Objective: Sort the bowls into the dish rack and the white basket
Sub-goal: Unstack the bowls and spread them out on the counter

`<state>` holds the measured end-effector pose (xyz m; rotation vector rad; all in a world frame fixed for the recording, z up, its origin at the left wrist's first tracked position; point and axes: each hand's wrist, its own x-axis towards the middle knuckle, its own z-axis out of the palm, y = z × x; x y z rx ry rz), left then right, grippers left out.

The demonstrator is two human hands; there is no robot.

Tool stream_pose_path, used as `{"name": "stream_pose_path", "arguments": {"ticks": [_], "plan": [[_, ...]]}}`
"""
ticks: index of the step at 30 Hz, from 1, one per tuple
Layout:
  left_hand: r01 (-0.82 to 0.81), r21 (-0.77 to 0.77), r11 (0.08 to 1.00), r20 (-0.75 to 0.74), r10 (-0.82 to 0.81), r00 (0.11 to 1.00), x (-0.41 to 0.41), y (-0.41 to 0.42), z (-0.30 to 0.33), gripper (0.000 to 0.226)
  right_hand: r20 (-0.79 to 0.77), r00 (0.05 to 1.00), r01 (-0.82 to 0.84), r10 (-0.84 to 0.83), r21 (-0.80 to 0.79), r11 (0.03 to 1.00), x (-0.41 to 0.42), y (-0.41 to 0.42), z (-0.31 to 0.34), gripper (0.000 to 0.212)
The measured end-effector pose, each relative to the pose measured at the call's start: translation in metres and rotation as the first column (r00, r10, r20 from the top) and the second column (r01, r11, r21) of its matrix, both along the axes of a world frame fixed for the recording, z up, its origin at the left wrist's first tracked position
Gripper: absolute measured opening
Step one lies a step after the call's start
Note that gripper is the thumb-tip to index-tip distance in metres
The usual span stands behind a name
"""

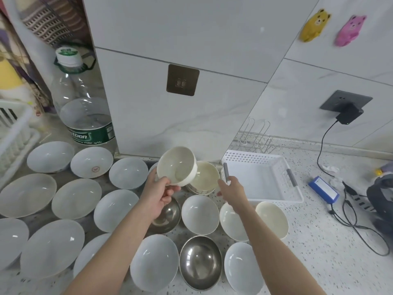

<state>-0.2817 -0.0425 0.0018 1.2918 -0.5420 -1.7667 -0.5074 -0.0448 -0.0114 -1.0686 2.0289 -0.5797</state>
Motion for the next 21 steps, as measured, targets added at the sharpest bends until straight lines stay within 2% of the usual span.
{"name": "stream_pose_path", "arguments": {"ticks": [8, 12, 17, 21], "plan": [[-0.064, 0.047, 0.997, -0.022, 0.065, 0.998, 0.037, 0.011, -0.012, 0.045, -0.145, 0.983, -0.108, 0.116, 0.061, 0.992, 0.020, -0.020, -0.013, 0.046], [-0.063, 0.085, 0.994, -0.044, 0.067, 0.997, 0.047, 0.018, -0.017, 0.042, -0.118, 0.990, -0.081, 0.083, 0.024, 0.996, 0.019, -0.020, -0.016, 0.047], [-0.064, 0.103, 0.993, -0.076, 0.072, 0.995, 0.047, 0.031, -0.018, 0.039, -0.188, 0.967, -0.180, 0.175, -0.012, 0.984, 0.011, -0.025, -0.009, 0.041], [-0.066, 0.112, 0.991, -0.086, 0.076, 0.993, 0.042, 0.036, -0.016, 0.039, -0.104, 0.989, -0.107, 0.101, -0.057, 0.993, 0.006, -0.013, -0.003, 0.041]]}}
